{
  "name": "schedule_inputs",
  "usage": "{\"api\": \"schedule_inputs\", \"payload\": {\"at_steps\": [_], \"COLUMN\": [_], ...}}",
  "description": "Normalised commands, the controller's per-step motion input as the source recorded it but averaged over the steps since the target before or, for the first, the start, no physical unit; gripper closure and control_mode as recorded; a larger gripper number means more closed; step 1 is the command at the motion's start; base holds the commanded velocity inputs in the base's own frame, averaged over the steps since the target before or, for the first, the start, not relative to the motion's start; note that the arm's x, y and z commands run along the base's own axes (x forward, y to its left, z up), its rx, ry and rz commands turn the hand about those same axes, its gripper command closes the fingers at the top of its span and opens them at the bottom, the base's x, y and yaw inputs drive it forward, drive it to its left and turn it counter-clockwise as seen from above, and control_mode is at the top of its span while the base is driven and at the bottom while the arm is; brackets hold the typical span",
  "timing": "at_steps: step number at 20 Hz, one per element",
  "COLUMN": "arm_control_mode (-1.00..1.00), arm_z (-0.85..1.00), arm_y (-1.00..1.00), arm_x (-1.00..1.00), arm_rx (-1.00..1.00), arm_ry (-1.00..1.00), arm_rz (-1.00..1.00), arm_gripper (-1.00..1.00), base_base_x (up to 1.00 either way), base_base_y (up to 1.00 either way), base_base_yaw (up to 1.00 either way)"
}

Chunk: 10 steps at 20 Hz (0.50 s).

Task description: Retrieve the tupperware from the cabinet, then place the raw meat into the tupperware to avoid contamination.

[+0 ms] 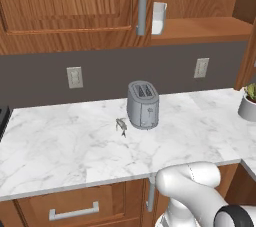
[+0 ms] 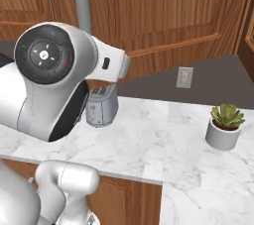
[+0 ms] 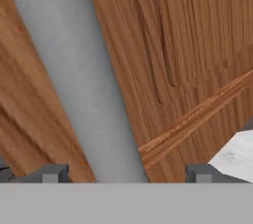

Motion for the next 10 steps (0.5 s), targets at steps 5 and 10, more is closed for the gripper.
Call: {"api": "schedule_inputs", "payload": {"at_steps": [5, 10], "arm_control_mode": [-1.0, -1.0], "arm_z": [0.19, 0.39], "arm_y": [0.01, 0.46], "arm_x": [-0.55, -0.47], "arm_rx": [-0.03, -0.2], "arm_ry": [-0.04, 0.0], "arm_rz": [-0.04, -0.01], "arm_gripper": [-1.0, -1.0], "base_base_x": [0.0, 0.0], "base_base_y": [0.0, 0.0], "base_base_yaw": [0.0, 0.0]}}
